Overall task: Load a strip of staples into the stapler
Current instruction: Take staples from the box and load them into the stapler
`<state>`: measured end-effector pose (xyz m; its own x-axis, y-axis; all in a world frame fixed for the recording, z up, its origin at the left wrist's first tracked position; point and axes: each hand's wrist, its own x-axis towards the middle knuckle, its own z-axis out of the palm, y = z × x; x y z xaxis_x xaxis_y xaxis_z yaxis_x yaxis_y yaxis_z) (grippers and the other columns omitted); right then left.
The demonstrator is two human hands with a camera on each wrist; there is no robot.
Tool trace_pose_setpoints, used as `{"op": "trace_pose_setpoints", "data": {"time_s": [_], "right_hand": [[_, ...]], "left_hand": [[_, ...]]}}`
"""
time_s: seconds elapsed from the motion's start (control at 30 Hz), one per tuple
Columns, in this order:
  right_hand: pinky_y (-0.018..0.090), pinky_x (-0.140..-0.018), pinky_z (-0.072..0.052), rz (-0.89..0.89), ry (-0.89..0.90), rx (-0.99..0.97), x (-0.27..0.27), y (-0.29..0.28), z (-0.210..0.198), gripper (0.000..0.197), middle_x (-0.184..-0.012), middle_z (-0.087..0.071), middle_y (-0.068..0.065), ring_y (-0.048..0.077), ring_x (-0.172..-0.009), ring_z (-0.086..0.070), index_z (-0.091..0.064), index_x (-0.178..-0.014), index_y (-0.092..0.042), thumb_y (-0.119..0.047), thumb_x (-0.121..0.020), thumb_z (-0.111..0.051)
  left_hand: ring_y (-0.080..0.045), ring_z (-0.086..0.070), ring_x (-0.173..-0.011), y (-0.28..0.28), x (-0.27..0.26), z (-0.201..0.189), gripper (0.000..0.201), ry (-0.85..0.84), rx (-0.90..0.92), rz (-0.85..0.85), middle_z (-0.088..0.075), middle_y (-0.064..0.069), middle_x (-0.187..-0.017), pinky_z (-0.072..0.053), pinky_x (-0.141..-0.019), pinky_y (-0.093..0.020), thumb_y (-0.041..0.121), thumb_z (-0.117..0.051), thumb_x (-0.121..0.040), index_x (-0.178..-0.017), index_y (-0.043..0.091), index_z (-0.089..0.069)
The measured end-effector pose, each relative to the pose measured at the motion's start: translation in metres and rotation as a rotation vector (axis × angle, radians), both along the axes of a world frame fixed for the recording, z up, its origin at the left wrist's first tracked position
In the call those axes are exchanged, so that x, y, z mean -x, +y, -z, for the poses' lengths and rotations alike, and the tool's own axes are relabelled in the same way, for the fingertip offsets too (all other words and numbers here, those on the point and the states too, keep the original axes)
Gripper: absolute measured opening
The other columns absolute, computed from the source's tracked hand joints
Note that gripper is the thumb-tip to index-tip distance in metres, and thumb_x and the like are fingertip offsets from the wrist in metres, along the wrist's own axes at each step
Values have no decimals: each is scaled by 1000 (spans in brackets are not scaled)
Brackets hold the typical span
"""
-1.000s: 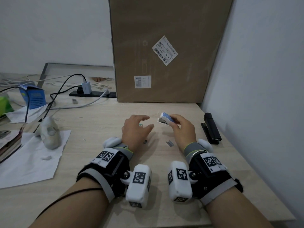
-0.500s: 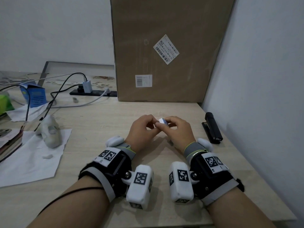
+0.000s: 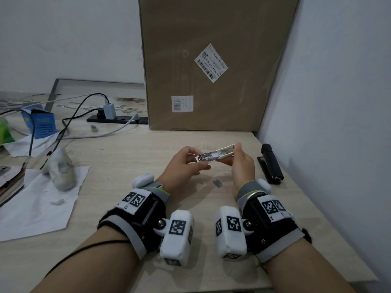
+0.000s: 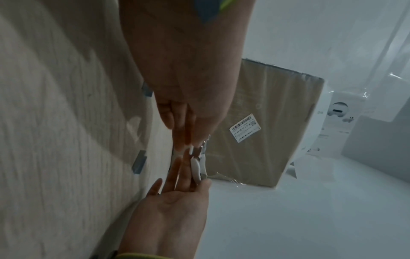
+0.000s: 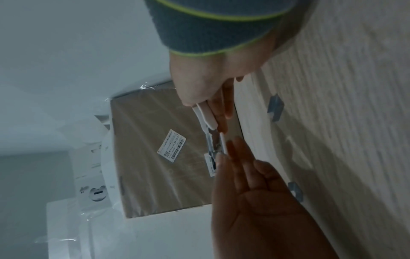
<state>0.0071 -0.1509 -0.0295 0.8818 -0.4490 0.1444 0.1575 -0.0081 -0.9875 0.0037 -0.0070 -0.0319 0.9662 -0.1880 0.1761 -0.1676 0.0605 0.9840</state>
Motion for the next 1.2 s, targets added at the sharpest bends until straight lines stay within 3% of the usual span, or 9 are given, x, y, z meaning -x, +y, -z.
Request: {"op": "trace_pose_setpoints", "data": {"time_s": [0.1,0.2,0.43,0.53,0.6,0.73,0.87,1.07,1.2], "right_hand": [[24,-66,-44,10,-28,5,1,-1,-2,40,-72,-69,2,14,-73,-65,-64,-75,-15,-38,-95,-39],[23,-65,-43,-16,-39,40,2,-2,-2,40,-71,-69,0,13,-71,-63,-65,-73,-15,-39,-95,-41],[16,-69,-37,-158,-35,97,5,2,-4,39,-86,-73,2,5,-86,-60,-64,-100,-20,-45,-95,-34],[25,-71,-46,-239,-52,273,4,5,2,19,-89,-72,-1,17,-86,-61,-67,-88,-22,-33,-90,-52],[30,-83,-47,-377,-48,511,3,8,10,10,-94,-71,-3,17,-96,-60,-72,-85,-23,-23,-83,-62],[36,-102,-32,-554,-4,971,2,13,14,26,-112,-62,-2,20,-114,-40,-66,-108,-33,-27,-83,-62],[39,-105,-29,-625,33,1134,2,17,13,31,-118,-57,-1,22,-117,-35,-62,-116,-36,-34,-85,-59],[43,-96,-37,-582,-37,1062,0,19,14,13,-98,-66,-1,25,-104,-50,-72,-84,-26,-34,-73,-71],[17,-73,-40,-498,-74,925,1,18,13,7,-81,-65,-6,11,-80,-56,-70,-80,-17,-23,-78,-69]], "left_hand": [[-18,-72,-83,-5,6,-2,31,208,202,112,-68,-11,-109,-48,-66,-21,16,-61,-89,-118,11,-52],[-12,-70,-72,-6,6,-6,38,305,238,156,-71,-9,-103,-47,-61,-19,36,-49,-94,-118,9,-58],[-5,-58,-49,1,3,-12,23,344,398,98,-68,-12,-91,-44,-44,-13,15,-48,-94,-103,1,-63],[-5,-61,-50,14,-8,-13,21,315,540,-148,-65,-9,-87,-47,-48,-16,14,-43,-94,-95,2,-61],[-10,-63,-50,25,-17,-6,21,326,553,-322,-64,-11,-79,-51,-59,-23,11,-45,-90,-87,-1,-61],[-11,-64,-45,35,-29,9,23,333,494,-465,-62,-13,-70,-55,-76,-41,10,-43,-82,-81,-3,-62],[-14,-61,-47,27,-29,9,18,325,396,-387,-60,-9,-64,-46,-59,-30,14,-52,-74,-77,1,-64],[-7,-61,-45,21,-32,9,18,326,354,-346,-64,-6,-78,-34,-46,-23,11,-48,-84,-83,6,-65],[-6,-60,-42,19,-28,5,19,340,401,-344,-63,-7,-80,-32,-49,-23,10,-46,-86,-84,7,-64]]}}
